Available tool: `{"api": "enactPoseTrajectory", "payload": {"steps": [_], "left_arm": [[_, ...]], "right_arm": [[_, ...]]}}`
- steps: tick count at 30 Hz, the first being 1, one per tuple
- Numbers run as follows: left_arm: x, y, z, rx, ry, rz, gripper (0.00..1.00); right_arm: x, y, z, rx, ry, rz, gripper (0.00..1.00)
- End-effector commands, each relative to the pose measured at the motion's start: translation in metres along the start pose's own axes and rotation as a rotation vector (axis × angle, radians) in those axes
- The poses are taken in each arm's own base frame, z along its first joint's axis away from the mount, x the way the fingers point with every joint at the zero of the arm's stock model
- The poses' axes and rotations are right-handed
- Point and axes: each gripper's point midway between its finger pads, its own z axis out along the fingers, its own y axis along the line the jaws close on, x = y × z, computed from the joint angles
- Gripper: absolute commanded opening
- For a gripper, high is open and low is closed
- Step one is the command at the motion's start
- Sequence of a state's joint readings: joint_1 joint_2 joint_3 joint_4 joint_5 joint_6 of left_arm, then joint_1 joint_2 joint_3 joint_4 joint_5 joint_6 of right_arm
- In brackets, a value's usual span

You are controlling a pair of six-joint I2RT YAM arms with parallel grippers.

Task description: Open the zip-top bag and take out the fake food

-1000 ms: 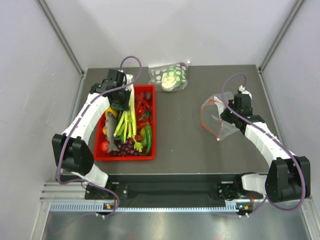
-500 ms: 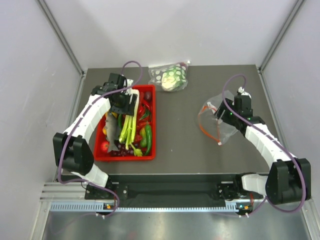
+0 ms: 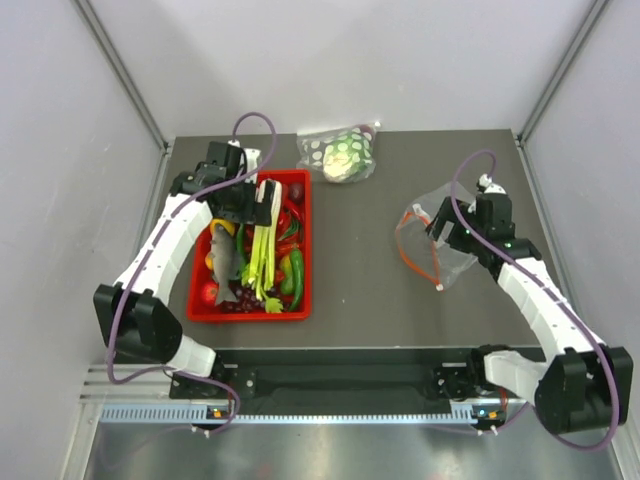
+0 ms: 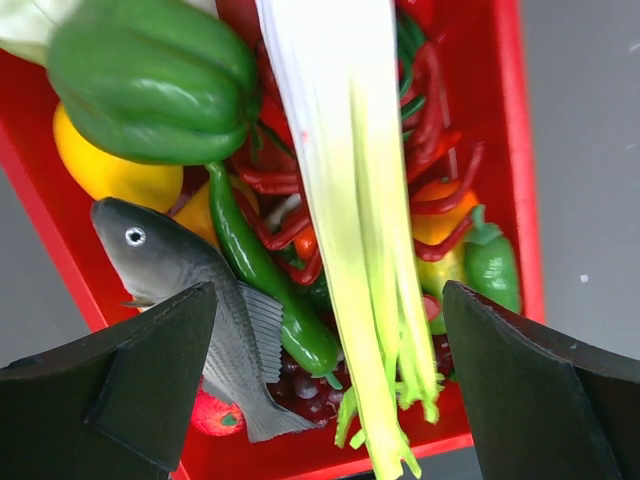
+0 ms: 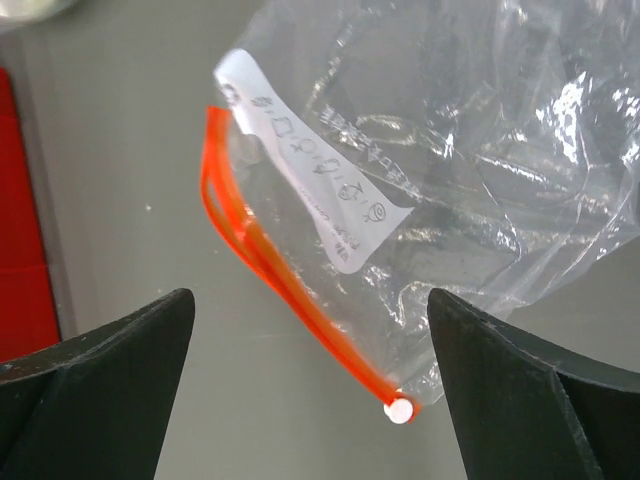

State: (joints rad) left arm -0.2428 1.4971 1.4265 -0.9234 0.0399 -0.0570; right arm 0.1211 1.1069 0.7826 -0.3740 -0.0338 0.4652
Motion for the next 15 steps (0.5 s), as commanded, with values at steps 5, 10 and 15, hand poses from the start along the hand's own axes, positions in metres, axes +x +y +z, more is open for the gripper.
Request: {"api": "enactPoseTrajectory", "payload": {"steps": [5, 10, 15], "left_arm": [[-0.049, -0.014, -0.072, 0.059, -0.239, -0.049, 0.99], [-0.085, -0.018, -0.125, 0.077, -0.455, -0.078, 0.99], [-0.093, -0.012, -0.145, 0.043, -0.499, -0.125, 0.99]], "right_arm": [[-0.049, 0.024, -0.052, -0.098, -0.176, -0.06, 1.0], [-0.075, 0.032, -0.083, -0.109, -0.273, -0.084, 1.0], [-0.092, 0.037, -0.099, -0.096, -0.297, -0.112, 1.0]]}}
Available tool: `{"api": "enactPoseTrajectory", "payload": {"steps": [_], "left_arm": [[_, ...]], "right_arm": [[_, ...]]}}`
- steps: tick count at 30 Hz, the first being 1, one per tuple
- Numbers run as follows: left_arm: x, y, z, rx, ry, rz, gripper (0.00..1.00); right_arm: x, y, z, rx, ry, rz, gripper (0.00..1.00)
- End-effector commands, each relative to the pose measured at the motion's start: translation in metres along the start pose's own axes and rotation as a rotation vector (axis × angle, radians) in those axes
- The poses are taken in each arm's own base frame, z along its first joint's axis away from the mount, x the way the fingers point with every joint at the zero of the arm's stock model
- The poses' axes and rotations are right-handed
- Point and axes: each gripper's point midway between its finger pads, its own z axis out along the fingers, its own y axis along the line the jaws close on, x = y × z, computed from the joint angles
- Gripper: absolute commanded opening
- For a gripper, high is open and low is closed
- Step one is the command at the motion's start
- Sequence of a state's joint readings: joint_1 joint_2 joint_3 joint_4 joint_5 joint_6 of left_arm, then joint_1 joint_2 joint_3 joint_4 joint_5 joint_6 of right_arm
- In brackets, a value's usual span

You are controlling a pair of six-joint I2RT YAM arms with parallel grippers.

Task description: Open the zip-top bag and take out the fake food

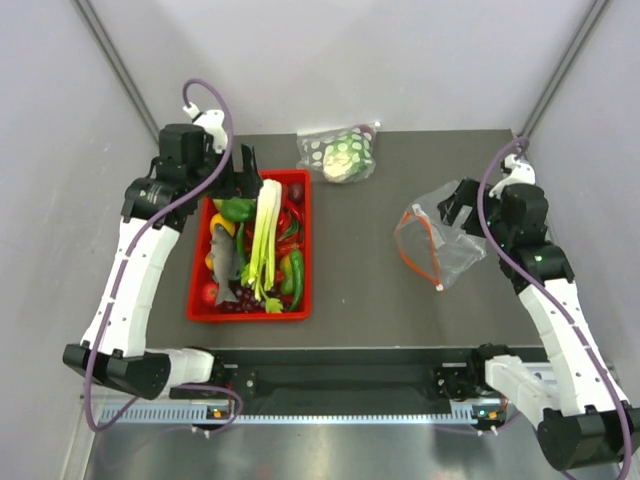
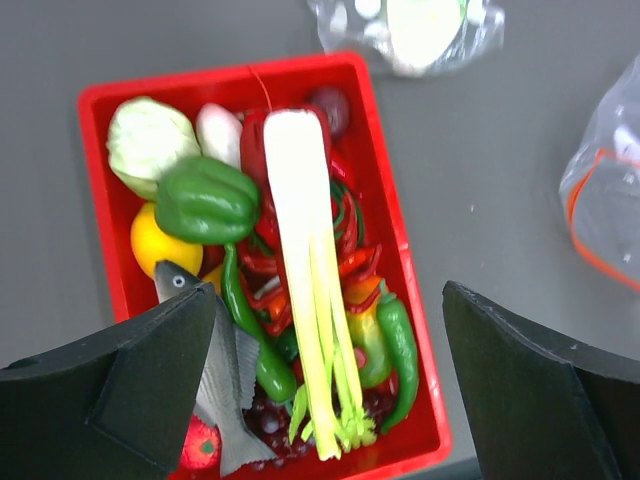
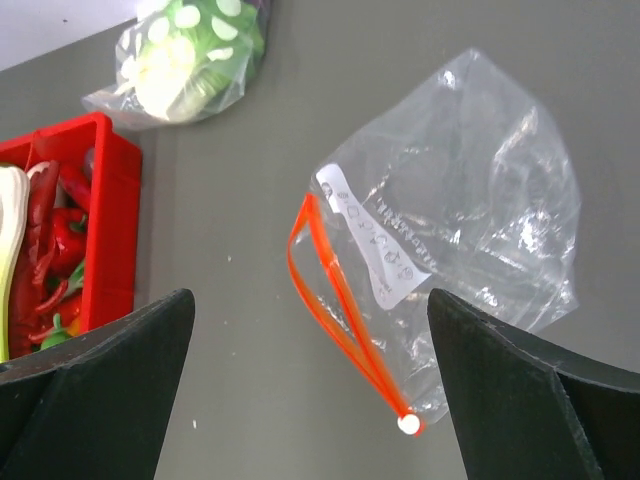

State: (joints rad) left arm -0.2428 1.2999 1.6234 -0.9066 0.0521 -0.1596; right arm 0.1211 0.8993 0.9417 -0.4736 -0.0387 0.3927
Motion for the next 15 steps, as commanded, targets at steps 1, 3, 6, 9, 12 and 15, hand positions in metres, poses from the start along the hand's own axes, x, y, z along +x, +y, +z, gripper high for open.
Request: {"api": "enactPoseTrajectory", "payload": {"steps": [1, 3, 6, 9, 12, 15], "left_arm": [[-0.025, 0.002, -0.014, -0.029, -0.093, -0.051, 0.99], [-0.024, 0.007, -0.016, -0.06, -0.1, -0.071, 0.99], [-0.02, 0.016, -0.019, -0.113, -0.095, -0.102, 0.99], [-0.016, 0.026, -0.021, -0.17, -0.098, -0.111, 0.99], [-0.014, 0.028, -0.02, -0.183, -0.091, -0.119, 0.99], [-0.012, 0.025, -0.019, -0.169, -0.086, -0.147, 0.99]], "right_arm": [[-0.037, 0.004, -0.015, 0.014, -0.071, -0.045, 1.0], [-0.041, 0.004, -0.015, 0.023, -0.066, -0.068, 1.0], [-0.049, 0.006, -0.016, 0.026, -0.067, -0.091, 1.0], [-0.051, 0.007, -0.017, 0.021, -0.068, -0.101, 1.0], [-0.052, 0.008, -0.018, 0.015, -0.071, -0.111, 1.0], [-0.051, 0.008, -0.019, 0.01, -0.069, -0.13, 1.0]]}}
